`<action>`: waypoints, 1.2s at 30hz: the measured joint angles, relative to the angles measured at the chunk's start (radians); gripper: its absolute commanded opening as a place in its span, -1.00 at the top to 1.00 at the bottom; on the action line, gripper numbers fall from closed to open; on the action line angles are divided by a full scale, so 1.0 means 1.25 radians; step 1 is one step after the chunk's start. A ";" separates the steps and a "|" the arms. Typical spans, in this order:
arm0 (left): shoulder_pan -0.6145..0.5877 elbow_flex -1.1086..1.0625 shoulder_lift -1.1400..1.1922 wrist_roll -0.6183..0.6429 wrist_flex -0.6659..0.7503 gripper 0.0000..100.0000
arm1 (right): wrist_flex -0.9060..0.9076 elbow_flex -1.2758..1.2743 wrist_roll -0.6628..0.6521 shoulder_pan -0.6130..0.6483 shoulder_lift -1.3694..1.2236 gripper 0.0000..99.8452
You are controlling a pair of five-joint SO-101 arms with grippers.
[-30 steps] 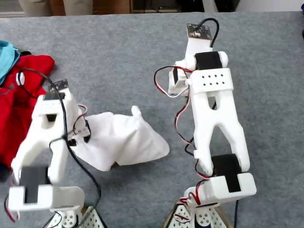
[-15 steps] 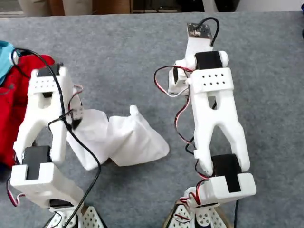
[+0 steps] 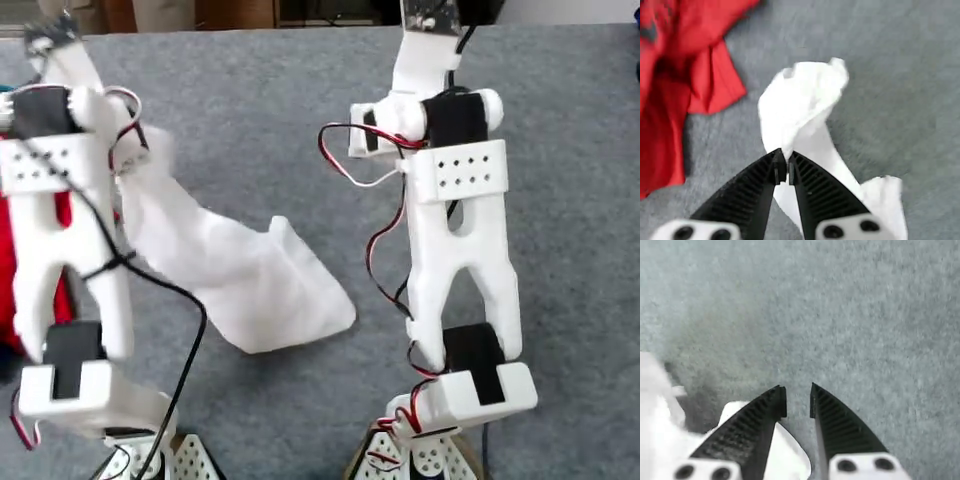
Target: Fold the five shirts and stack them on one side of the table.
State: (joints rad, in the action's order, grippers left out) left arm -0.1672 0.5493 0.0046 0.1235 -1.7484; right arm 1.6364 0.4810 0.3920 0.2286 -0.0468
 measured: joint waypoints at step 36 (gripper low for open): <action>0.139 0.274 -0.458 -0.006 0.163 0.96 | 0.103 0.416 0.000 -0.528 0.002 0.80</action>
State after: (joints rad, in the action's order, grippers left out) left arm 0.0061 0.8915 -0.5677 0.1158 -1.5443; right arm 1.7653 1.0012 0.3920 -0.4312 -0.0437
